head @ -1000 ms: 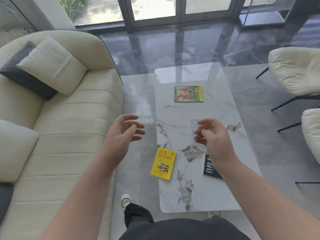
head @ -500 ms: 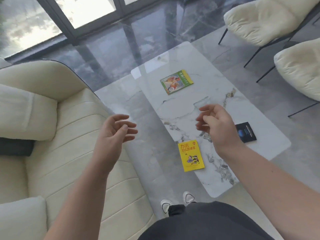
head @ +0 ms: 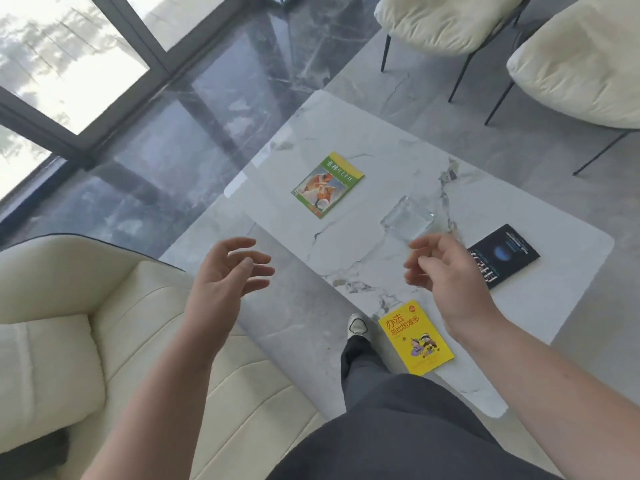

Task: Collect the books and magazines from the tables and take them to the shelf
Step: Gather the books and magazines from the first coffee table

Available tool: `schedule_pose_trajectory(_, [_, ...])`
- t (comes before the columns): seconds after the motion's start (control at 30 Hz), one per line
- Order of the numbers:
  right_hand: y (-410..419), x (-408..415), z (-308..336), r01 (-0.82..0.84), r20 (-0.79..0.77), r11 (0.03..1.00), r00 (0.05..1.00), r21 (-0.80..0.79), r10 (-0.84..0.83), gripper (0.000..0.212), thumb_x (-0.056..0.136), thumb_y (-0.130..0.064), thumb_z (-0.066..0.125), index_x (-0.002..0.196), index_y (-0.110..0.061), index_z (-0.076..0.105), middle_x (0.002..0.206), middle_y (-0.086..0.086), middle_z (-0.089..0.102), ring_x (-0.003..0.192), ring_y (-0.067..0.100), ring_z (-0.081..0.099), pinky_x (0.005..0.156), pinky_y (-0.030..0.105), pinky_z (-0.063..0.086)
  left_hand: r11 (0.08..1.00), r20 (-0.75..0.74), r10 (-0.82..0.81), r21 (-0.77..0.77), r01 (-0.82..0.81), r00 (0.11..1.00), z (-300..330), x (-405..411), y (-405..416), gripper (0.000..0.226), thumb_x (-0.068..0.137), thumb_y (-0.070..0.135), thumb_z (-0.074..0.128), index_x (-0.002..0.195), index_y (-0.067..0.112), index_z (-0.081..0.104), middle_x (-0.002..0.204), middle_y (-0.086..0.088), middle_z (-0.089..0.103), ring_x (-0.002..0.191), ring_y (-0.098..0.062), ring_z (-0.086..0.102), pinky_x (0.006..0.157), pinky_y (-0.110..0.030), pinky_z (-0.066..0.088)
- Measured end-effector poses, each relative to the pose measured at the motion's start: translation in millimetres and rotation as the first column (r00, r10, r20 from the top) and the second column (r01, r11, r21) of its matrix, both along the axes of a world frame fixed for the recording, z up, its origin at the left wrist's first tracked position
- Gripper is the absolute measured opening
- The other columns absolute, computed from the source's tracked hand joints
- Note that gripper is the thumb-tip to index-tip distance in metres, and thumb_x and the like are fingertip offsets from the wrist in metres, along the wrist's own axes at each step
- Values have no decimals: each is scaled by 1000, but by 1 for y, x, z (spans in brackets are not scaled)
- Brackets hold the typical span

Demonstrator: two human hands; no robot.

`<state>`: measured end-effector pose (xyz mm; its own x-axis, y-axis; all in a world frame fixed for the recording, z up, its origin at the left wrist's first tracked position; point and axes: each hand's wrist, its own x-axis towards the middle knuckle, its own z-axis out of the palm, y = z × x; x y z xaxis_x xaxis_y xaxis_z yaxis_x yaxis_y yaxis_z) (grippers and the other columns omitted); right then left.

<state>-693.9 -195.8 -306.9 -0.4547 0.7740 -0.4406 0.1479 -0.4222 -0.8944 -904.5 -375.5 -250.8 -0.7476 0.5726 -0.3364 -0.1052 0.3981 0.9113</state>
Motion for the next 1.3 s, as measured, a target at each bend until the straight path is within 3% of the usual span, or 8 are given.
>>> schedule_pose_trajectory(0.4, [62,-163,-68,232,80,943,973,-241,-219,32,89,9,35,93,-9,60,71,4,59,60,18,53,63,30,52,965,61,-209,-149,216,976,-74,-156,135,29,100,-3,41,107,18,60,96,-9,70,87,-26,70,83,-43,57])
schedule_pose_trajectory(0.77, [110,-309,-346,484,295,813,868,-323,-400,29,89,6,38,90,-10,62,75,7,66,68,24,60,71,32,55,900,116,-269,-324,292,956,-386,-306,276,41,91,-15,35,99,15,62,98,-9,69,103,-32,67,89,-42,57])
schedule_pose_trajectory(0.83, [120,-336,-390,510,340,792,849,-335,-403,27,89,3,40,90,-14,62,81,5,68,76,23,63,73,33,55,861,56,-339,-384,333,939,-438,-334,297,42,88,-12,37,100,19,64,103,-3,69,108,-27,65,97,-40,53])
schedule_pose_trajectory(0.93, [132,-373,-455,540,403,749,828,-383,-390,22,87,-8,48,95,-22,63,85,1,67,85,21,64,88,43,54,724,-7,-514,-540,429,858,-498,-372,325,45,89,-2,45,128,16,57,128,-3,62,123,-24,57,100,-32,44])
schedule_pose_trajectory(1.03, [140,-402,-498,568,472,735,796,-370,-379,30,82,-19,50,107,-28,64,101,1,65,106,29,64,97,48,52,592,7,-563,-694,409,827,-542,-399,344,55,88,7,49,142,15,44,141,-9,49,121,-31,54,98,-37,48])
schedule_pose_trajectory(1.17, [146,-432,-518,605,565,744,732,-283,-381,35,86,-12,48,117,-23,63,109,1,66,99,26,61,80,31,49,610,61,-484,-691,387,873,-566,-414,356,45,88,8,49,132,15,46,103,-7,59,76,-24,56,61,-31,48])
schedule_pose_trajectory(1.23, [147,-441,-518,593,581,767,723,-246,-373,29,89,-12,48,114,-20,61,101,-3,60,91,22,55,67,26,42,583,67,-525,-698,416,848,-569,-415,354,35,91,10,49,126,14,50,97,-7,60,74,-24,55,56,-28,44])
schedule_pose_trajectory(1.3, [143,-441,-517,552,611,807,718,-210,-332,10,89,-13,51,90,-18,59,82,-1,56,78,24,51,52,25,33,519,68,-623,-710,477,780,-568,-412,347,27,92,10,49,118,12,56,98,-7,62,78,-26,59,54,-27,46])
